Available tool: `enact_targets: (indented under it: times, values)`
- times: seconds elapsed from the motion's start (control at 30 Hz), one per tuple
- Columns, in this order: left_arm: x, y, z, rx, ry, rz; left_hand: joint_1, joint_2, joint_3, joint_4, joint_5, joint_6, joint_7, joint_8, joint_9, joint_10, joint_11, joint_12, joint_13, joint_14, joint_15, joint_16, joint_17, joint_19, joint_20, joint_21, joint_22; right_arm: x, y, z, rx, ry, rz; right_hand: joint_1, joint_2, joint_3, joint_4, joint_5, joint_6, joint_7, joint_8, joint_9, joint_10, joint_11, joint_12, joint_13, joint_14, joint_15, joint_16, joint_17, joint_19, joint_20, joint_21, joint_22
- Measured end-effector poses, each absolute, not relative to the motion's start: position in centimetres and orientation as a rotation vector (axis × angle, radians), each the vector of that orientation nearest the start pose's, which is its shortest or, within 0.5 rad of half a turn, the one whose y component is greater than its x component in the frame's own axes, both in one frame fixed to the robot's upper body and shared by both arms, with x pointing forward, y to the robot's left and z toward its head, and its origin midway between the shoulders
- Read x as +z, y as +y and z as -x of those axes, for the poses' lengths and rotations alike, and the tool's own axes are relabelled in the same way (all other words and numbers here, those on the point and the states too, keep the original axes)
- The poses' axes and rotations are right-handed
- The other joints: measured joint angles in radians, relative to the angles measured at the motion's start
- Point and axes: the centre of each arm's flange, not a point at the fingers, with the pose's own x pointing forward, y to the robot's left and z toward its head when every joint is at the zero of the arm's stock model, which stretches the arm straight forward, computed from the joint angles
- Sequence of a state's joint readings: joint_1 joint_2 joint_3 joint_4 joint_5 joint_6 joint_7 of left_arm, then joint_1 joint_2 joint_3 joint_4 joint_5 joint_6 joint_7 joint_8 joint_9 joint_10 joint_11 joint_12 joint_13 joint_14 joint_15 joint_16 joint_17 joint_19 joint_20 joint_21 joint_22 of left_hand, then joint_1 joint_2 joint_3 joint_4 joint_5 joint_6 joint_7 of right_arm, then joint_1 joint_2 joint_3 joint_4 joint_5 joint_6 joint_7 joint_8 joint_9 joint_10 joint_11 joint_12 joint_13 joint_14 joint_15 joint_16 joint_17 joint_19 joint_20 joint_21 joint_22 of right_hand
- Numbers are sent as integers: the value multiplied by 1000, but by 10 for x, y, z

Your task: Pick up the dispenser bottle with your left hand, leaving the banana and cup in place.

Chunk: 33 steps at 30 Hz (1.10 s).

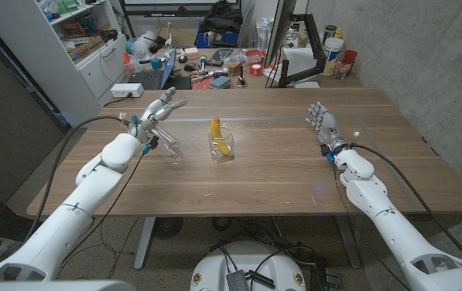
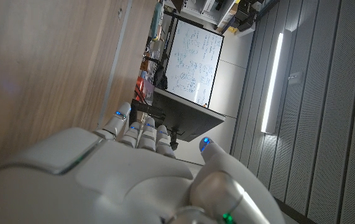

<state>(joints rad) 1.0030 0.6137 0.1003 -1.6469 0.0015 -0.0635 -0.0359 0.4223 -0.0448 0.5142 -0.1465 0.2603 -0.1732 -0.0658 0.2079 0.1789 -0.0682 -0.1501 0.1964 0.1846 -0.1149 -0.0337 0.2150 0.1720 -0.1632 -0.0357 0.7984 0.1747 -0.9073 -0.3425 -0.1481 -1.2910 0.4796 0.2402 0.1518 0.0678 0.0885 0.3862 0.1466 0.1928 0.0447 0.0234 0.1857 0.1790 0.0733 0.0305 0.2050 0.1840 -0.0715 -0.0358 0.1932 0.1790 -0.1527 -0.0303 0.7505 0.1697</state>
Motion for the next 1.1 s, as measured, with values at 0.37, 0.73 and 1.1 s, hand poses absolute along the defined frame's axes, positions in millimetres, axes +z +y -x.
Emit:
enact_targets:
  times: [0.37,0.73,1.1]
  values:
    - [37,348,-579,19,-648,-737,40,-41,-13,-21,0,0,36,0,0,18,0,0,0,28,-1,7,0,26,4,-4,-2,-47,-299,-652,190,-593,-70,-4,4,-4,4,0,0,0,0,0,0,0,0,0,0,0,0,0,7,-7,-4,0]
    - [47,354,-571,21,-638,-835,126,-75,-22,-30,5,2,66,-8,3,14,21,-5,1,29,-3,6,3,47,0,-25,-3,-48,-298,-653,188,-596,-73,-4,4,-4,4,0,0,0,0,0,0,0,0,0,0,0,0,0,7,-7,-7,0]
    - [59,357,-566,2,-605,-963,206,-130,-46,-34,15,2,109,-16,5,-8,63,-5,4,29,-3,-5,3,58,0,-52,-7,-48,-297,-654,182,-598,-77,-4,4,-8,0,0,0,0,0,0,0,0,0,0,0,0,0,0,7,-7,-11,0]
